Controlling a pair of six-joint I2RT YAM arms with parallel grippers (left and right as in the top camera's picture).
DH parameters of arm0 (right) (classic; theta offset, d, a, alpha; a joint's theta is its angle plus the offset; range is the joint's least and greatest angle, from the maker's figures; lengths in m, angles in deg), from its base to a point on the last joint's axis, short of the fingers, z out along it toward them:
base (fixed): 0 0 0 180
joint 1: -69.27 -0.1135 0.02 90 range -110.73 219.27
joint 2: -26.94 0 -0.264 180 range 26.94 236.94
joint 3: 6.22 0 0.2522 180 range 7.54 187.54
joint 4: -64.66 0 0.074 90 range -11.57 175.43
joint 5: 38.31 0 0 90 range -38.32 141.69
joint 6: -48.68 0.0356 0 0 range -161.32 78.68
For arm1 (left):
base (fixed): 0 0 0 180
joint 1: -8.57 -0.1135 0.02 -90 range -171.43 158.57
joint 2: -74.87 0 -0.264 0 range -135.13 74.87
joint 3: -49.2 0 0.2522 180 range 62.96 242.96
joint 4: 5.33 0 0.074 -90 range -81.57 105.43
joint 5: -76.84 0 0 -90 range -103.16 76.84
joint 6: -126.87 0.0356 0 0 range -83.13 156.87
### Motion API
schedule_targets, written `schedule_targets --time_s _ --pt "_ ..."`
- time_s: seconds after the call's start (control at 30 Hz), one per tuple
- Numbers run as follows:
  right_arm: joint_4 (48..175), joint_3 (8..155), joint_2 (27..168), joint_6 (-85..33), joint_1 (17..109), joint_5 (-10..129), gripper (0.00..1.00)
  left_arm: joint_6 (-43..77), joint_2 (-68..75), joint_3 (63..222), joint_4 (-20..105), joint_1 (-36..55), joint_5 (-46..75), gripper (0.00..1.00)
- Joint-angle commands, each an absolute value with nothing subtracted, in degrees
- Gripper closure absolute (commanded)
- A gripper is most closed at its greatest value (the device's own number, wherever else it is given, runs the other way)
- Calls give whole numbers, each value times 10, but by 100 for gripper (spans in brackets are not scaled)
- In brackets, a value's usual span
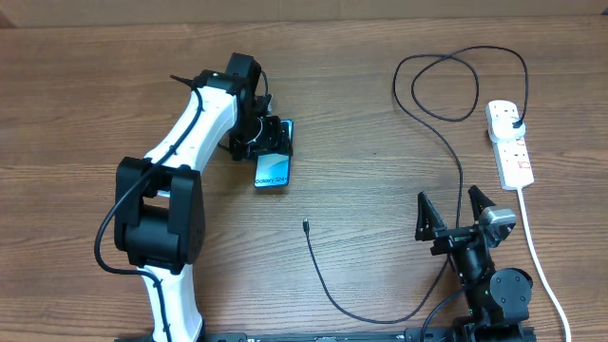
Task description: Plug charger to phone and switch on socket
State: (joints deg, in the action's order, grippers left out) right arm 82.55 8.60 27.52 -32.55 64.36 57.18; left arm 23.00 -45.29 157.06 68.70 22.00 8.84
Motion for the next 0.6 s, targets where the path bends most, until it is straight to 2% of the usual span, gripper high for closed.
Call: schedule_targets --time_s 0.0,0.07,0.2,0.3,0.4,0.47,0.57 --pt "818 93 271 -276 642 621 0 280 -428 1588 686 203 207 29" --pt "835 127 278 -276 642 635 0 281 -428 1588 682 202 214 29" --pt "958 290 371 -276 642 640 0 281 -428 1588 679 202 215 29" --pt "1075 450 499 -279 642 649 0 281 -428 1588 679 202 228 29" --pt "1253 635 659 -278 641 657 0 282 -428 1588 676 202 273 29" --pt "1336 745 774 -278 641 746 0 294 -428 1588 675 202 306 29" --pt "1342 758 869 -275 639 876 4 294 -428 1588 670 203 355 28"
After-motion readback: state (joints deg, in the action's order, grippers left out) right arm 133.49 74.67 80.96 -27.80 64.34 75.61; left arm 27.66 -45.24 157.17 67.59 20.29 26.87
